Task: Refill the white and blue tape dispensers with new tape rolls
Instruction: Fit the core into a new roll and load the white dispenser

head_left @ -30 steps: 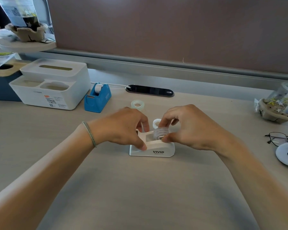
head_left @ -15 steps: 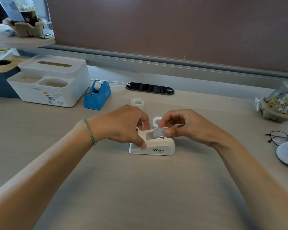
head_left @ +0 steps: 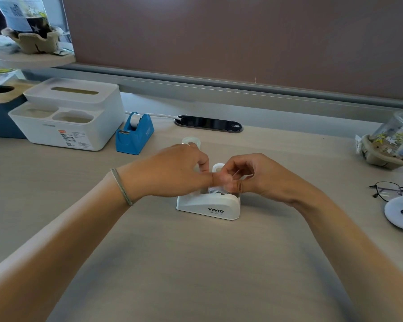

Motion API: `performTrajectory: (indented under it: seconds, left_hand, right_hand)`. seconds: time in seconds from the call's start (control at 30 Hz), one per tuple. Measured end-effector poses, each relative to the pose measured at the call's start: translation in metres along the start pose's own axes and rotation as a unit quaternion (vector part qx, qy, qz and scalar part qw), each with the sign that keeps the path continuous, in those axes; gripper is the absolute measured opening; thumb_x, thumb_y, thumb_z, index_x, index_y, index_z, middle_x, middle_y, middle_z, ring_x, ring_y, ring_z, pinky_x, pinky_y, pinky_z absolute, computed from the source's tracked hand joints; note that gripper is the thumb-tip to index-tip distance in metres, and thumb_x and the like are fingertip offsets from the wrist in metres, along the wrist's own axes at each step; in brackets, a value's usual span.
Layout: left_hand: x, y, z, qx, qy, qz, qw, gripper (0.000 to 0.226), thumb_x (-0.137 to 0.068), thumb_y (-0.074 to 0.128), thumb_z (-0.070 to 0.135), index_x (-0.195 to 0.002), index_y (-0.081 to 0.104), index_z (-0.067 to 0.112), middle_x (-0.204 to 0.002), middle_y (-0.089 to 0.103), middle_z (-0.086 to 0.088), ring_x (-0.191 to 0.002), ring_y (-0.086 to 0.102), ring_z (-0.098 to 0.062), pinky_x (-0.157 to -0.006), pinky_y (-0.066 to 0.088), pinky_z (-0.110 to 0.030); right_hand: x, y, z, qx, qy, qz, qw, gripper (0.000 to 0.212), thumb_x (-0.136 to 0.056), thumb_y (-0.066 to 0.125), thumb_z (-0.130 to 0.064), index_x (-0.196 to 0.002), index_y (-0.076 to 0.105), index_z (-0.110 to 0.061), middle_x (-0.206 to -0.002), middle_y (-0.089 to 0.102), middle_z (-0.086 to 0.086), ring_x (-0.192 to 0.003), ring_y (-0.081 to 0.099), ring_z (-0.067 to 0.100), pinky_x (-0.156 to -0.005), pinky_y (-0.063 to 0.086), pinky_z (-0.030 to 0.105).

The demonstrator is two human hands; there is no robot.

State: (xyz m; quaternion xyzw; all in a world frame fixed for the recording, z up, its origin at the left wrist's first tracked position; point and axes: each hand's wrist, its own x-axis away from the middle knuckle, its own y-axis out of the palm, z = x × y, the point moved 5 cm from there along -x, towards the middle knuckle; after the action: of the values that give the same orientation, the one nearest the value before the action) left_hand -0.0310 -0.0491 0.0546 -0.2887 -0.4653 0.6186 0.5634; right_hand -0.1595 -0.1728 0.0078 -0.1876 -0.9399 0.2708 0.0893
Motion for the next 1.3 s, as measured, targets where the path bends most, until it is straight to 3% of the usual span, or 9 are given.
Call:
performTrajectory:
  seconds: [0.1, 0.2, 0.43, 0.6, 0.73, 0.9, 1.03, 1.17, 1.3]
  left_hand:
    - [-0.002, 0.008, 0.003, 0.018, -0.008, 0.008, 1.0, 0.088, -0.074, 0.02, 0.085, -0.098, 0.074, 0.02, -0.11, 0.07, -0.007, -0.101, 0.064, -0.023, -0.092, 0.051, -0.047]
    - [-0.006, 0.013, 0.002, 0.011, -0.014, 0.017, 1.0, 0.066, -0.092, 0.033, 0.069, -0.091, 0.074, 0.017, -0.102, 0.071, -0.008, -0.097, 0.064, -0.024, -0.089, 0.052, -0.048]
    - [-0.01, 0.019, 0.001, 0.017, -0.005, 0.019, 1.0, 0.037, -0.096, 0.052, 0.052, -0.088, 0.068, 0.02, -0.096, 0.068, 0.0, -0.091, 0.061, -0.02, -0.074, 0.047, -0.032]
    - [-0.009, 0.014, -0.002, 0.05, 0.0, 0.005, 0.999, 0.021, -0.096, 0.058, 0.037, -0.09, 0.071, 0.023, -0.104, 0.071, 0.004, -0.101, 0.061, -0.017, -0.085, 0.049, -0.033]
    - [-0.007, 0.009, -0.003, 0.059, 0.001, 0.011, 0.998, 0.02, -0.094, 0.057, 0.027, -0.093, 0.076, 0.021, -0.106, 0.072, 0.006, -0.102, 0.062, -0.014, -0.089, 0.05, -0.032]
    - [-0.006, -0.002, -0.01, 0.054, -0.007, 0.02, 0.998, 0.018, -0.092, 0.058, 0.029, -0.091, 0.075, 0.024, -0.11, 0.072, 0.005, -0.1, 0.063, -0.013, -0.094, 0.051, -0.035]
    - [-0.003, -0.013, -0.016, 0.045, -0.022, 0.018, 0.999, 0.02, -0.092, 0.058, 0.03, -0.093, 0.076, 0.022, -0.113, 0.072, 0.004, -0.108, 0.063, -0.017, -0.099, 0.05, -0.04]
    - [-0.002, -0.02, -0.024, 0.032, -0.026, 0.014, 0.999, 0.021, -0.093, 0.058, 0.033, -0.09, 0.076, 0.023, -0.113, 0.072, 0.004, -0.107, 0.064, -0.019, -0.1, 0.05, -0.043]
    - [0.002, -0.026, -0.033, 0.02, -0.031, -0.014, 0.999, 0.019, -0.095, 0.058, 0.034, -0.09, 0.075, 0.028, -0.114, 0.07, 0.012, -0.108, 0.062, -0.011, -0.102, 0.047, -0.033]
  right_hand:
    - [0.001, 0.0, -0.001, -0.006, 0.001, 0.001, 1.0, 0.024, -0.078, 0.083, -0.034, -0.096, 0.075, -0.02, -0.095, 0.075, 0.005, -0.084, 0.065, 0.011, -0.079, 0.053, 0.023]
    - [0.001, 0.001, -0.003, -0.003, 0.004, 0.004, 1.0, 0.02, -0.079, 0.083, -0.033, -0.094, 0.074, -0.023, -0.098, 0.075, 0.012, -0.083, 0.064, 0.012, -0.079, 0.053, 0.028]
    - [0.002, 0.001, -0.005, 0.017, 0.012, 0.012, 1.0, 0.017, -0.082, 0.083, -0.027, -0.096, 0.076, -0.019, -0.099, 0.075, 0.013, -0.082, 0.063, 0.01, -0.08, 0.052, 0.028]
    - [0.003, 0.0, -0.004, 0.024, 0.022, 0.008, 0.999, 0.02, -0.081, 0.084, -0.029, -0.097, 0.076, -0.021, -0.093, 0.075, -0.002, -0.08, 0.064, 0.006, -0.076, 0.053, 0.021]
    - [0.004, -0.002, -0.006, 0.045, 0.025, 0.01, 0.999, 0.02, -0.082, 0.083, -0.03, -0.099, 0.076, -0.023, -0.099, 0.076, -0.005, -0.09, 0.068, 0.016, -0.081, 0.055, 0.023]
    - [0.007, 0.001, -0.016, 0.048, 0.009, 0.013, 0.999, 0.018, -0.084, 0.08, -0.032, -0.101, 0.077, -0.027, -0.103, 0.076, -0.01, -0.098, 0.069, 0.009, -0.094, 0.057, 0.035]
    - [0.008, 0.004, -0.024, 0.05, 0.001, 0.016, 0.999, 0.024, -0.084, 0.08, -0.033, -0.107, 0.076, -0.028, -0.109, 0.076, -0.008, -0.101, 0.068, 0.008, -0.095, 0.057, 0.042]
    - [0.008, 0.009, -0.029, 0.075, -0.003, 0.014, 0.997, 0.028, -0.083, 0.082, -0.033, -0.11, 0.073, -0.032, -0.109, 0.075, -0.012, -0.102, 0.067, 0.006, -0.094, 0.057, 0.038]
    - [0.01, 0.012, -0.032, 0.103, -0.006, 0.015, 0.995, 0.033, -0.081, 0.084, -0.034, -0.113, 0.072, -0.036, -0.108, 0.074, -0.015, -0.102, 0.066, 0.005, -0.094, 0.055, 0.035]
